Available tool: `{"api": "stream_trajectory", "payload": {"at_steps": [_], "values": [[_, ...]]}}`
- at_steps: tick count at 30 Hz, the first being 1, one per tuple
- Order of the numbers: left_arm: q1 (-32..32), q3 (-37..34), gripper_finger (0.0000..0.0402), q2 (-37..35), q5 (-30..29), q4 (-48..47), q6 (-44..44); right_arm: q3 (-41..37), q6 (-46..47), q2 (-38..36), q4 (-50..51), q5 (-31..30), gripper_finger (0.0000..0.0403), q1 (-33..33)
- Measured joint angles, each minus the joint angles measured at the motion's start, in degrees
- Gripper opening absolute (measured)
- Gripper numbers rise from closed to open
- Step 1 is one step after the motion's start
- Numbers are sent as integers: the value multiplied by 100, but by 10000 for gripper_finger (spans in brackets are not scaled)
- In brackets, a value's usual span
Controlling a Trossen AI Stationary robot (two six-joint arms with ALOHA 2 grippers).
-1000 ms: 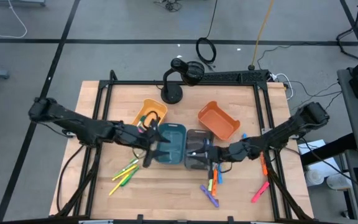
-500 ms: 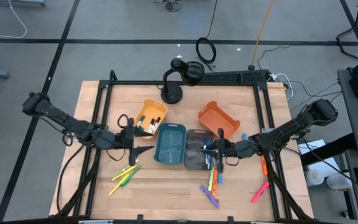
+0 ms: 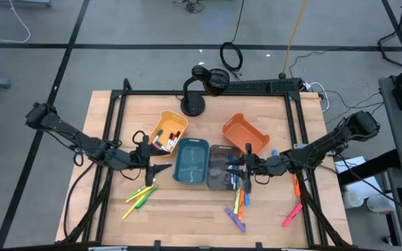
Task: Pick & Place Markers
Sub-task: Put the brown marker into the black bin
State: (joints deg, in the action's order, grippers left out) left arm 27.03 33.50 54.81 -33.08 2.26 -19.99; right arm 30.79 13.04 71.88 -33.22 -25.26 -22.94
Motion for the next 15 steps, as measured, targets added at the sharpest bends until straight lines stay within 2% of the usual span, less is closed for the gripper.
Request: {"api": "stream_trajectory", "payload": {"at_steps": [7, 15], "values": [[2, -2, 237, 2, 4, -75, -118, -1, -14, 2, -194, 0, 154, -2], [2, -2, 237, 4, 6, -83, -114, 1, -15, 2, -218, 2, 181, -2]]}}
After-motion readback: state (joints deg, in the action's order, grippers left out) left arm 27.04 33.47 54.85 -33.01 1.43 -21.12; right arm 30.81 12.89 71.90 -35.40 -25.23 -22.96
